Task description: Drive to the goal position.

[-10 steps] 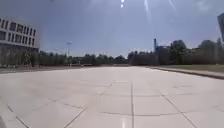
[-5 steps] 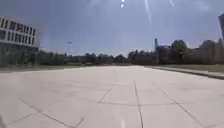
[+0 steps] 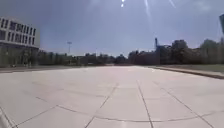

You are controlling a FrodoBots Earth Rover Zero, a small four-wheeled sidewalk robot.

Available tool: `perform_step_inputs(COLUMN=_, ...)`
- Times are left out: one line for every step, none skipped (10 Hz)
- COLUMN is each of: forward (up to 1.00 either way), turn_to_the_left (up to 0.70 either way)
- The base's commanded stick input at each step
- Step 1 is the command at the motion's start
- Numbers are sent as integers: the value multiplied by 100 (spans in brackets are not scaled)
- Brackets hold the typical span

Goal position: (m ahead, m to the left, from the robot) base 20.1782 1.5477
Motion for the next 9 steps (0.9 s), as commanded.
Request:
perform_step_inputs(forward=85, turn_to_the_left=-2)
perform_step_inputs(forward=85, turn_to_the_left=-2)
perform_step_inputs(forward=85, turn_to_the_left=-2)
perform_step_inputs(forward=85, turn_to_the_left=-2)
perform_step_inputs(forward=85, turn_to_the_left=-2)
perform_step_inputs(forward=85, turn_to_the_left=-2)
perform_step_inputs(forward=85, turn_to_the_left=-2)
perform_step_inputs(forward=85, turn_to_the_left=-2)
perform_step_inputs(forward=85, turn_to_the_left=-2)
